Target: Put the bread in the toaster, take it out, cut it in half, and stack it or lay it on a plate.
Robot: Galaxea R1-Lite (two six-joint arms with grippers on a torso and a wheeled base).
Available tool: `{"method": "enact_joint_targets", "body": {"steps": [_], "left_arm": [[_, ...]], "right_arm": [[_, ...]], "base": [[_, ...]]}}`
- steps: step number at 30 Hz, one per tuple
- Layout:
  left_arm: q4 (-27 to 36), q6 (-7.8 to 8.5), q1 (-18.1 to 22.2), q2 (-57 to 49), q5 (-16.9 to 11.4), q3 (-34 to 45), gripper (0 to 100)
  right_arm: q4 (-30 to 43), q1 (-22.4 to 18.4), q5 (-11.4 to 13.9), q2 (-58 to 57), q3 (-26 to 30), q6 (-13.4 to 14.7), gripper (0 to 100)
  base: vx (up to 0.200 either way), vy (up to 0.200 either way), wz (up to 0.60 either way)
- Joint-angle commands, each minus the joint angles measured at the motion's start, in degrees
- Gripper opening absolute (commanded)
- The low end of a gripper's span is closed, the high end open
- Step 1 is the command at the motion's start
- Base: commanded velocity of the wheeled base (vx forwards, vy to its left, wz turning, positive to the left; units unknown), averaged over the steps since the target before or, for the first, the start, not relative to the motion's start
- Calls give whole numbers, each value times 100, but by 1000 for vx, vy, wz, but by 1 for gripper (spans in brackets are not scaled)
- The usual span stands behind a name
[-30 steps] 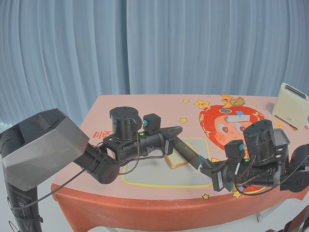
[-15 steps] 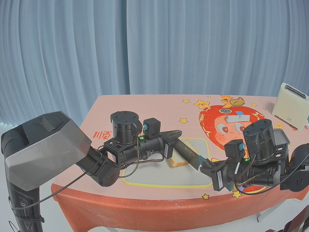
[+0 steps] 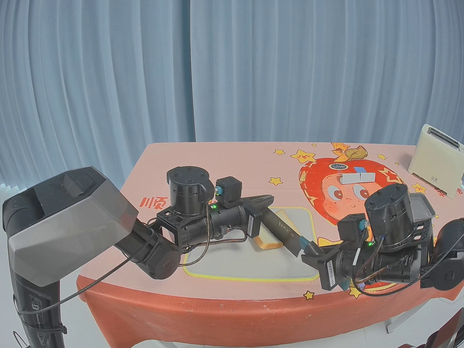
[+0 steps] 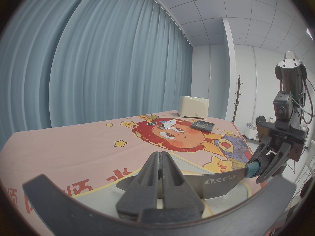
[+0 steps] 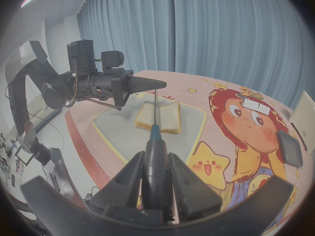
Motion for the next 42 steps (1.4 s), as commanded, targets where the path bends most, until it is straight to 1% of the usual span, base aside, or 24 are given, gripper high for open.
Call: {"method": "enact_joint_targets", "body": {"steps": [1, 6, 12, 20, 25, 32, 36, 42], "left_arm": [[2, -1, 12, 8, -2, -10, 0], [2, -1, 12, 17, 7, -1, 0], [11, -19, 39, 70, 7, 34, 0], [2, -19, 30, 43, 7, -10, 0], [2, -28, 21, 0, -2, -10, 0], [2, -28, 30, 17, 7, 8, 0], [2, -19, 56, 70, 7, 52, 0], [2, -28, 48, 61, 7, 25, 0]], "right_arm": [[21, 7, -2, 19, 31, 0, 0], [-5, 7, -2, 19, -13, 0, 0], [30, 7, -2, 1, -268, 0, 0], [21, 7, -2, 81, -66, 0, 0], [21, 7, -2, 81, -30, 8, 0], [-14, 24, -2, 89, -48, 8, 0], [21, 24, -11, 54, -250, 0, 0], [21, -2, -2, 89, -153, 8, 0]], "base": [[0, 0, 0], [0, 0, 0], [0, 0, 0], [0, 0, 0], [0, 0, 0], [0, 0, 0], [0, 0, 0], [0, 0, 0]]}}
